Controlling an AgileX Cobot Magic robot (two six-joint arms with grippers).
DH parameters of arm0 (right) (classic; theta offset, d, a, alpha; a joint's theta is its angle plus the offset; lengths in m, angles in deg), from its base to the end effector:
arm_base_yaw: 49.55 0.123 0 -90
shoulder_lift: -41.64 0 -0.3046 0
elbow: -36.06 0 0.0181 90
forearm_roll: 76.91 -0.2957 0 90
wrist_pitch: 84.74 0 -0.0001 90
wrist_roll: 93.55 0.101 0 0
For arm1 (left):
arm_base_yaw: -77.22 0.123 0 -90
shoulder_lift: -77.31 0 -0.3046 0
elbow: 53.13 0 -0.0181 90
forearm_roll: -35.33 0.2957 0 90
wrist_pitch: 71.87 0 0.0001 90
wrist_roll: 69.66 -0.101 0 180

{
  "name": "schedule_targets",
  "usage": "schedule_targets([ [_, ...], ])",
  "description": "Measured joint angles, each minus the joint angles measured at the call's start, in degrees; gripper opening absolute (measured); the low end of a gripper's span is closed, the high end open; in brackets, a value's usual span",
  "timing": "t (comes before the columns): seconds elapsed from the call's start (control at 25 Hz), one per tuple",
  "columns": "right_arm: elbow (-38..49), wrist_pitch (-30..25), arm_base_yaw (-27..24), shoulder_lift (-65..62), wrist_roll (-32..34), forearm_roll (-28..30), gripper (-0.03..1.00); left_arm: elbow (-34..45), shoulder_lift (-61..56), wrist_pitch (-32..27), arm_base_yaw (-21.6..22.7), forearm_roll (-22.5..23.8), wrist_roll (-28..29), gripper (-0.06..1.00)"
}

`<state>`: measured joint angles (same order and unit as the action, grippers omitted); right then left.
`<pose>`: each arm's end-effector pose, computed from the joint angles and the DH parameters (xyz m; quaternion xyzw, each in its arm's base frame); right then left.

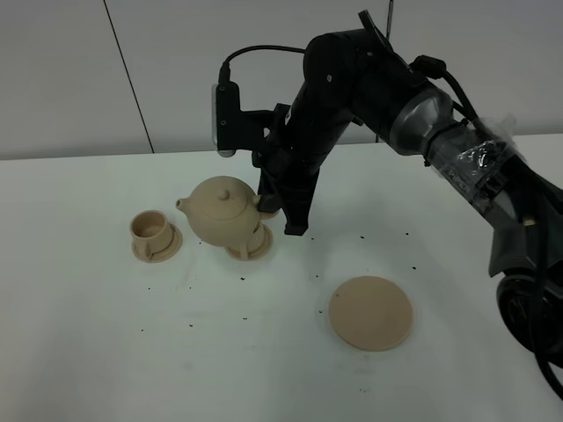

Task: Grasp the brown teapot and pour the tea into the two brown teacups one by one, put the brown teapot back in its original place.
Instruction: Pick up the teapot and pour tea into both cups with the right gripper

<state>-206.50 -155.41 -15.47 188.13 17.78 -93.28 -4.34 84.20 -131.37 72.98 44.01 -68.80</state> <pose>0.4727 0.3523 0.2530 -0.7441 0.6156 0.0703 0.2498 0.0233 0.0114 0.2990 0.0223 0.8415 0.0518 0.5373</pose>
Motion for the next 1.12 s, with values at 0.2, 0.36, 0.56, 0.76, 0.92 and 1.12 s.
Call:
schedule_targets([
  [0.2, -3.7, 0.0, 0.4, 2.4, 0.3, 0.1, 0.10, 0.0, 0.0, 0.0, 0.0, 0.0, 0.0, 0.23],
  [0.36, -6.7, -0.1, 1.0, 3.6, 1.2, 0.1, 0.10, 0.0, 0.0, 0.0, 0.0, 0.0, 0.0, 0.23],
  [0.56, -8.0, 0.0, 1.1, 4.9, 1.7, -0.5, 0.10, 0.0, 0.0, 0.0, 0.0, 0.0, 0.0, 0.23],
  [0.76, -8.0, 3.5, 1.2, 5.0, 1.7, -1.3, 0.10, 0.0, 0.0, 0.0, 0.0, 0.0, 0.0, 0.23],
  [0.92, -8.0, 6.6, 1.2, 5.4, 1.7, -1.3, 0.10, 0.0, 0.0, 0.0, 0.0, 0.0, 0.0, 0.23],
  [1.12, -8.1, 7.8, 1.2, 6.7, 3.2, -1.6, 0.10, 0.0, 0.0, 0.0, 0.0, 0.0, 0.0, 0.23],
])
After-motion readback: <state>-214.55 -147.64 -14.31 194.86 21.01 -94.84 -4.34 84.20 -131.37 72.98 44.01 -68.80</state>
